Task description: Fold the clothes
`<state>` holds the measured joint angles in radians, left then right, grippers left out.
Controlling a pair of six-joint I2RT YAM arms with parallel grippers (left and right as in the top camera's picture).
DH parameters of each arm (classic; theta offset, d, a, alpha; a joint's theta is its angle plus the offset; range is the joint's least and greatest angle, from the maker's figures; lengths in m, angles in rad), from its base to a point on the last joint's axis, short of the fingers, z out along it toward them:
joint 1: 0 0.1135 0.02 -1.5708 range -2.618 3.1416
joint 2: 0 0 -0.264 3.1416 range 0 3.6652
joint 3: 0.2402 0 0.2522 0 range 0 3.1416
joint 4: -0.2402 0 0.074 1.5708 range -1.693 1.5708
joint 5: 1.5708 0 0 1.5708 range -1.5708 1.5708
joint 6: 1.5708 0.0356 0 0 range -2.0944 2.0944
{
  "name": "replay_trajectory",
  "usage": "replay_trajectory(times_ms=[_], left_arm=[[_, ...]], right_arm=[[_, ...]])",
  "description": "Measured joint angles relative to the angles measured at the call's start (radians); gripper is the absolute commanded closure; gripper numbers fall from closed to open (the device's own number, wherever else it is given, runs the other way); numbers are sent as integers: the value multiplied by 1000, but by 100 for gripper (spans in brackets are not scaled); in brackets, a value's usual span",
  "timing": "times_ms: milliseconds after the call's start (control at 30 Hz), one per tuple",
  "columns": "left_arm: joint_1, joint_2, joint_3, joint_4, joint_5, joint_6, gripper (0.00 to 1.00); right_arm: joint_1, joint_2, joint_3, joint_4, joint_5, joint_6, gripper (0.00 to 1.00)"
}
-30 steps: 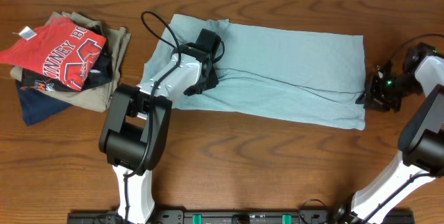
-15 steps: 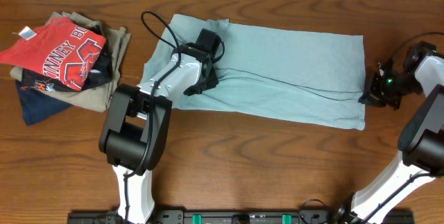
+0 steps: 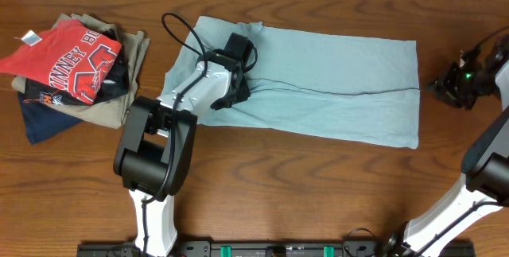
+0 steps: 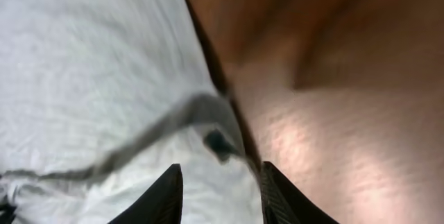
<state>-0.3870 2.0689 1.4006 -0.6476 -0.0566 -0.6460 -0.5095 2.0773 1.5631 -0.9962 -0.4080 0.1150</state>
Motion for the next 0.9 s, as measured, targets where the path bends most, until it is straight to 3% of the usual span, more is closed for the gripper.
replay_trajectory(times_ms=[300,767,833,900], left_arm=[[0,0,0,4,-3,1,52],[0,-12,2,22,-4,60,34],[-4,-33,3,43,-5,103,32],[-14,-64,7,76,-8,137,31]], right_arm=[[0,0,-7,-167,0,-99,63],[0,-5,-218,-87,39,-152,63],[0,-14,-231,-68,34,-153,71],[0,-24,-250,-41,33,-159,93]])
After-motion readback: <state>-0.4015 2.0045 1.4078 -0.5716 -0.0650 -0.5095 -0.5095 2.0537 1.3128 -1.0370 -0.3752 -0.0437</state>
